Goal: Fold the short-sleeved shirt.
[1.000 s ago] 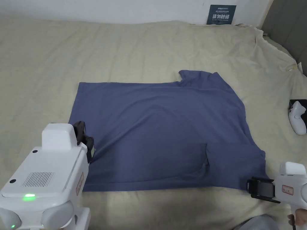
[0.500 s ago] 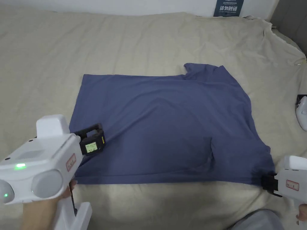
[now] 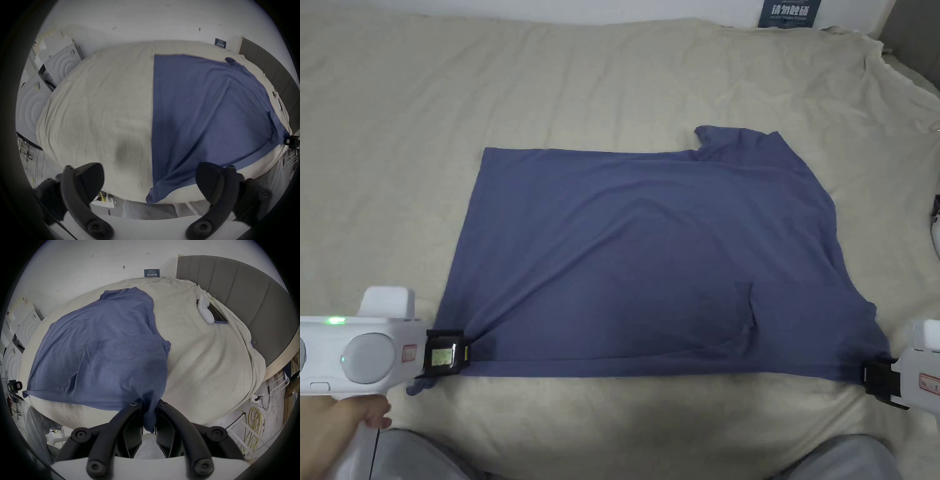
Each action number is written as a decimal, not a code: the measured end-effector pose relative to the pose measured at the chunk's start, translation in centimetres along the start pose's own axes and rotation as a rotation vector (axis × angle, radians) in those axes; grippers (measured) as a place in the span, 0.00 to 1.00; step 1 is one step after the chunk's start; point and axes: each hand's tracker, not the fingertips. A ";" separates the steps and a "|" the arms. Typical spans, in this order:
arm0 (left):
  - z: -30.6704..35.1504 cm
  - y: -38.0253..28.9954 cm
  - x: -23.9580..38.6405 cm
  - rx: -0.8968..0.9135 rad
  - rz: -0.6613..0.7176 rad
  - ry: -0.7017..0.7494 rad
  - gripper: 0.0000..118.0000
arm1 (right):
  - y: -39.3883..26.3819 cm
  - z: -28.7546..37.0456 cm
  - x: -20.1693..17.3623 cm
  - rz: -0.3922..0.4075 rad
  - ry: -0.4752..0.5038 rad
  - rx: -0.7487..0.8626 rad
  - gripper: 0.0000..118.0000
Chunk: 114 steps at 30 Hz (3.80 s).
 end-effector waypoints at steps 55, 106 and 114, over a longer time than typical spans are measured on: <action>-13.6 24.6 5.5 0.056 0.088 0.023 0.25 | 26.9 -16.0 -4.4 -0.069 -0.080 -0.044 0.10; 8.0 4.9 3.8 0.740 0.063 -0.082 0.00 | 13.5 6.6 -5.0 0.046 0.027 0.387 0.00; 7.6 5.6 5.2 0.717 0.050 -0.092 0.00 | 19.4 -0.7 -4.0 0.016 0.021 0.094 0.82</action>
